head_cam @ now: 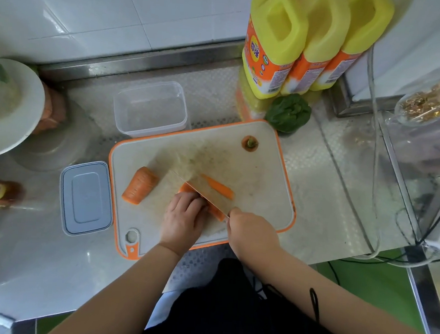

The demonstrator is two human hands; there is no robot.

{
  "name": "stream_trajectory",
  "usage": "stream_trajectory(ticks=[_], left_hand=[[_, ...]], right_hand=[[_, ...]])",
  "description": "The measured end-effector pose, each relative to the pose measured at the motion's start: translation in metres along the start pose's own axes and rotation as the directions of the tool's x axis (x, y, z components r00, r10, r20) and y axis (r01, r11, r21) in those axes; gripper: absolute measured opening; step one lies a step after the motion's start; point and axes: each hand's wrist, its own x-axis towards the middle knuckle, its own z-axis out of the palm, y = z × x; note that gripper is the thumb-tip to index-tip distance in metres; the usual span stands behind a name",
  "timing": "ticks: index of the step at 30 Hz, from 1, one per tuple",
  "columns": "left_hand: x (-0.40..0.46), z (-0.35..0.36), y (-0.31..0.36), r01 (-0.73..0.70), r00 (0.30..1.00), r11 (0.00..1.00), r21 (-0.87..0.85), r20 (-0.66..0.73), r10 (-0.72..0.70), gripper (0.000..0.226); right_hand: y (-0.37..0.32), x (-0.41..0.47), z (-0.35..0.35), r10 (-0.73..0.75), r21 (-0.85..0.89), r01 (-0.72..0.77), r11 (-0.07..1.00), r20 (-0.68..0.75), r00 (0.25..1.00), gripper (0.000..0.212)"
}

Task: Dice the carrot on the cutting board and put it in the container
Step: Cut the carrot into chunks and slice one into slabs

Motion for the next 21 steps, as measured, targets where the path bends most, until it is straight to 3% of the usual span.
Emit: stream_trajectory(ticks=[21], left_hand=[[-0.003,0.007,-0.007,-0.041,0.998,0.999,-0.016,-0.039,0.04,0.018]], right_hand=[[-0.015,0.032,-0.007,0.076,-0.02,-0.073,0.997,0.168,0.983,0.015]])
